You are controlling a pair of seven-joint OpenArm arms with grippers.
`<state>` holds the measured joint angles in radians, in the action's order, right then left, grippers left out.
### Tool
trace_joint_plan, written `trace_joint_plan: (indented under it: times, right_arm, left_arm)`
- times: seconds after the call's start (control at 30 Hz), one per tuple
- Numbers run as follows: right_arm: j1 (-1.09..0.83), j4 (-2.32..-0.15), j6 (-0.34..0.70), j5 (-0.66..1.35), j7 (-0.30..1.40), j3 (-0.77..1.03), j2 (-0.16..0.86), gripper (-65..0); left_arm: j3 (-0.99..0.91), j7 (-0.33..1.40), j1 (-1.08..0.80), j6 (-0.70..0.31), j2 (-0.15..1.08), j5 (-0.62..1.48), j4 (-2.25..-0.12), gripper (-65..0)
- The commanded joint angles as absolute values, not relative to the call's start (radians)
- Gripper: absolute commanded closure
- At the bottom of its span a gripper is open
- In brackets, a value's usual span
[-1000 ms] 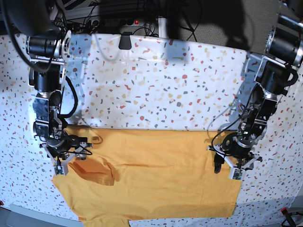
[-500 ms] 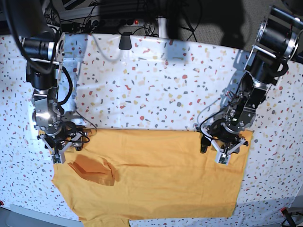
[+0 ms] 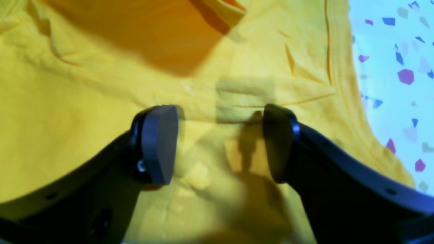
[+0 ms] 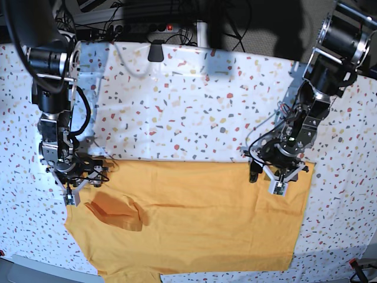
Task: Fold the T-shirt properly
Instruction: 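Release the shirt and regrasp the folded edge with both grippers, then drag the shirt with both grippers back toward the robot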
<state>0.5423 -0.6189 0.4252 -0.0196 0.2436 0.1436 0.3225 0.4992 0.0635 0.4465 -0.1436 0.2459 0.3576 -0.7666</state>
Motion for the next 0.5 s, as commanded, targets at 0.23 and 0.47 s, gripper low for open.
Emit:
trace_joint_plan:
  times: [0.23,0.47]
  right_arm:
    - [0.393,-0.914,0.445,0.073,0.376,0.143,0.365,-38.0]
    - [0.254,-1.059,0.445,0.084,0.388,0.143,0.368,-38.0]
  left_arm:
    - [0.498,0.223,0.461,-0.151,0.247,0.352,-0.782,-35.6]
    - [0.498,0.461,0.395,-0.151,0.257,0.394,-0.979,-35.6]
